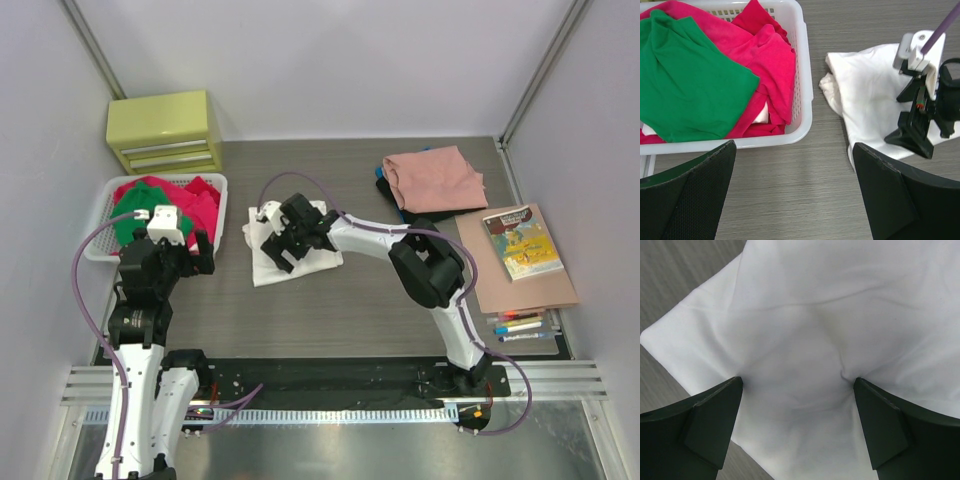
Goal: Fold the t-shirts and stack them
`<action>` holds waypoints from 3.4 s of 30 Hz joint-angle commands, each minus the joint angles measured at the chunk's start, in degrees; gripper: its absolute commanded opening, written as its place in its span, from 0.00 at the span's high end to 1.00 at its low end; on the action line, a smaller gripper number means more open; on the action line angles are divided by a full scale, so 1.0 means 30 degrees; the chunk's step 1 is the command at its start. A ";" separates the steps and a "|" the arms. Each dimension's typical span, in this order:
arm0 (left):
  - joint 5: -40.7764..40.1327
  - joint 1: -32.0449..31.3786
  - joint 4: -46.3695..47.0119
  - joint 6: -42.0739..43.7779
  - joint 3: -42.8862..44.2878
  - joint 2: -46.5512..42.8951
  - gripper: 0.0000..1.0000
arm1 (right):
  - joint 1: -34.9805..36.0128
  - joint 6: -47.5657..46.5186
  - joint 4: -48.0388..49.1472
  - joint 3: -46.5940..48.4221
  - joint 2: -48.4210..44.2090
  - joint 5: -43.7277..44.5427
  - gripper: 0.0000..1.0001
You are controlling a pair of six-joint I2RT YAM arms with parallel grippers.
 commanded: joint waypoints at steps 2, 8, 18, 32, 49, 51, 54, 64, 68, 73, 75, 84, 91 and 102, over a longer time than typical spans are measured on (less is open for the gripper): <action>0.0498 0.0126 0.0150 0.0244 0.0018 -0.0106 0.00 | -0.0840 0.0869 -0.0730 -0.1621 0.0070 0.0135 0.00; 0.0615 0.0126 0.0208 0.0214 0.0018 -0.0136 0.00 | -0.0899 0.1017 0.0148 -0.3409 -0.1132 0.0427 0.00; 0.0732 0.0126 0.0121 0.0214 0.0076 -0.0106 0.00 | -0.1807 0.1339 0.0325 -0.3701 -0.0839 0.0776 0.00; 0.1025 0.0155 0.0180 0.0244 -0.0158 0.0363 0.00 | -0.0841 -0.0332 -0.0230 0.0544 -0.9096 0.2446 0.00; 0.1963 0.0097 -0.0141 -0.0224 0.0629 0.1766 0.00 | -0.8156 -0.5930 0.1446 -1.5427 -2.5389 1.3100 0.00; 0.3101 0.0009 -0.1567 -0.0051 0.1478 0.3461 0.00 | -0.8515 -0.3768 -0.0777 -1.3963 -2.4546 1.0433 0.00; 0.6509 -0.0459 -0.4868 0.1404 0.4520 0.6935 0.00 | -0.8867 -0.1768 -0.3184 -1.2029 -2.3108 0.7501 0.00; 2.1578 -0.1362 -1.4367 0.8628 1.0123 1.3942 0.00 | -0.8985 -0.1738 -0.7727 -0.7690 -2.0533 -0.5568 0.00; 2.1854 -0.1427 -1.4923 0.8197 1.0040 1.5624 0.00 | -0.9014 -0.2410 -0.8639 -0.8123 -1.9124 -0.8888 0.00; 2.1650 -0.1866 -1.1601 0.5402 0.8983 1.7233 0.00 | -0.9334 -0.2355 -0.7117 -0.9123 -1.7133 -0.8679 0.00; 2.2029 -0.1866 -1.0985 0.5166 0.9332 1.8580 0.00 | -0.9511 -0.2353 -0.6708 -0.9095 -1.5902 -1.0313 0.00; 2.4052 -0.1604 -2.2057 1.6117 1.5574 2.8482 0.00 | -0.9834 -0.2324 -0.6471 -0.6284 -1.0659 -1.3662 0.00; 2.5047 0.0153 -2.2057 1.5656 1.6832 3.1034 0.00 | -1.0272 -0.1800 -0.6121 -0.4175 -0.7347 -1.4071 0.00; 2.4522 -0.0078 -2.2057 1.5566 1.6747 3.0570 0.00 | -1.2149 -0.1180 -0.4917 -0.5136 -0.7606 -1.4016 0.00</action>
